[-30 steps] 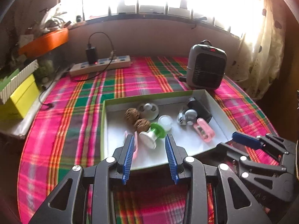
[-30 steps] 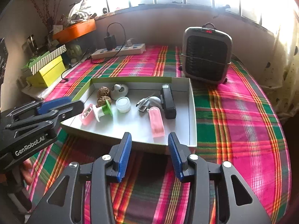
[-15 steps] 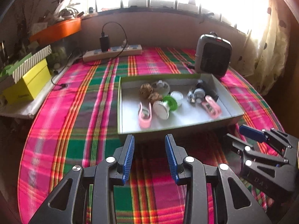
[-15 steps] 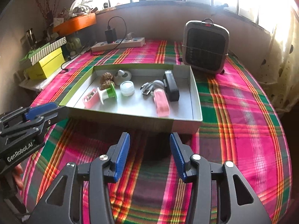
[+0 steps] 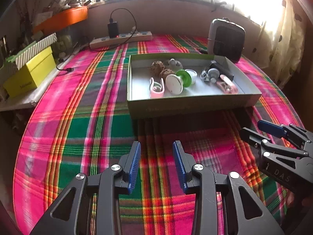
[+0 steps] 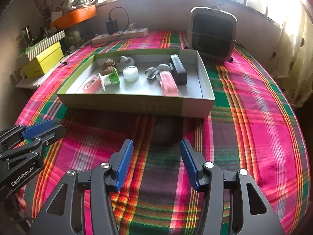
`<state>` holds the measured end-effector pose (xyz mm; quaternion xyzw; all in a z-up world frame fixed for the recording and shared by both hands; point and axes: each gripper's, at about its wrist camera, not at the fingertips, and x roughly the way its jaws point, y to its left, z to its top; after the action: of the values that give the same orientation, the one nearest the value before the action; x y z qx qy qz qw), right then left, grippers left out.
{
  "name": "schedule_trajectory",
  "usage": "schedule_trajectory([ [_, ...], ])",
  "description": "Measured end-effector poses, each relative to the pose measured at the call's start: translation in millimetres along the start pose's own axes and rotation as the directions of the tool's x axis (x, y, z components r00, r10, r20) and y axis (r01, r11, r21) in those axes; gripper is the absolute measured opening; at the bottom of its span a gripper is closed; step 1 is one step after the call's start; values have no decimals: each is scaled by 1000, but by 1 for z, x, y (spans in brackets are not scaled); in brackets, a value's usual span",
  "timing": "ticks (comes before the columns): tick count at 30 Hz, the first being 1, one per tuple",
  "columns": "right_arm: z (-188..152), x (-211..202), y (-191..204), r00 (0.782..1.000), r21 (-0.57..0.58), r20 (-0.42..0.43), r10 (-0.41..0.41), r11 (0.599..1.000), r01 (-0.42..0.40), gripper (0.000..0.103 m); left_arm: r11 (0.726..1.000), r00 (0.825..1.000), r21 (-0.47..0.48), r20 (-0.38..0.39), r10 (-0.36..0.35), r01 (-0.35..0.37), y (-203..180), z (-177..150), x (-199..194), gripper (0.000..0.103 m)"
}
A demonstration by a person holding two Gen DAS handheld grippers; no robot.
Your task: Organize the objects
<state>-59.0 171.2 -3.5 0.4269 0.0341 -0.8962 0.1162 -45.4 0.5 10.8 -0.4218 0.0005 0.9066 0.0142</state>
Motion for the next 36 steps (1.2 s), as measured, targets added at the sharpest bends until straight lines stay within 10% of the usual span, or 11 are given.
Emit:
schedule_trajectory([
  [36,-16,-6,-3,998,12,-15,-67,998,67,68,1000,1000,-2,4,4,-4,-5,-13,2,38],
])
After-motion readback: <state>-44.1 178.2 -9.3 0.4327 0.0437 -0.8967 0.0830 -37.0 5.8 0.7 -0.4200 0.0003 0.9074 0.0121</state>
